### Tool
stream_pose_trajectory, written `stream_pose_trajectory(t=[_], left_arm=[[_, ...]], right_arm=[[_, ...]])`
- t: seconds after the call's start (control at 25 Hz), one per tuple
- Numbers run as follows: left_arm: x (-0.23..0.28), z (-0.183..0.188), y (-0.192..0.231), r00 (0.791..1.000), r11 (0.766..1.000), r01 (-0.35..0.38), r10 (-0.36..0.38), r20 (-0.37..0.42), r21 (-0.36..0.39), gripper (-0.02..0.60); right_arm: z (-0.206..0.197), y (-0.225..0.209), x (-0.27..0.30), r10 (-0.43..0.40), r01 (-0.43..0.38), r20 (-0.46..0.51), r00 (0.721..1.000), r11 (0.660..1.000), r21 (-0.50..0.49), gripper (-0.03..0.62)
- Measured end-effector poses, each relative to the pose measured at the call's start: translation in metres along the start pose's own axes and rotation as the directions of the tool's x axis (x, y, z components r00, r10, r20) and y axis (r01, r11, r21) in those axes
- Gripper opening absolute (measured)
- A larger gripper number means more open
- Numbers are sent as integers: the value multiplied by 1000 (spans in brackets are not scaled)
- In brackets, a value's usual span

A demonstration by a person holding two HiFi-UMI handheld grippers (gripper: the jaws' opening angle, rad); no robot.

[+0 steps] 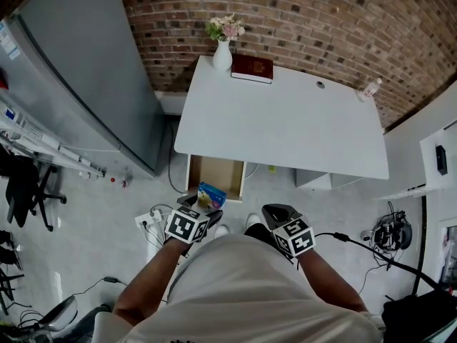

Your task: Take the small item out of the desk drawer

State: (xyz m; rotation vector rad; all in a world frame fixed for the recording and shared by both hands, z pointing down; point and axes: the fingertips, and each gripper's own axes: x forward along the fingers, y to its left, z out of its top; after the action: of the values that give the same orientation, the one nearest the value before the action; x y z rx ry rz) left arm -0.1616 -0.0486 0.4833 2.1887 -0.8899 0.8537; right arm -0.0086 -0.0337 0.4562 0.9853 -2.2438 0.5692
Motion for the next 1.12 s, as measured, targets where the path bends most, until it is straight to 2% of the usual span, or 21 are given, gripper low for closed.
stream_pose_trajectory(t=[0.68, 1.12], left_arm=[[5, 5, 7, 1000, 1000, 13, -13, -2, -6, 373], [12, 3, 11, 1000, 1000, 20, -20, -12, -17, 373]], right_arm=[[8, 2, 9, 1, -1, 1, 1000, 1000, -16, 31], [4, 2, 17, 15, -16, -43, 999, 1000, -21, 31]])
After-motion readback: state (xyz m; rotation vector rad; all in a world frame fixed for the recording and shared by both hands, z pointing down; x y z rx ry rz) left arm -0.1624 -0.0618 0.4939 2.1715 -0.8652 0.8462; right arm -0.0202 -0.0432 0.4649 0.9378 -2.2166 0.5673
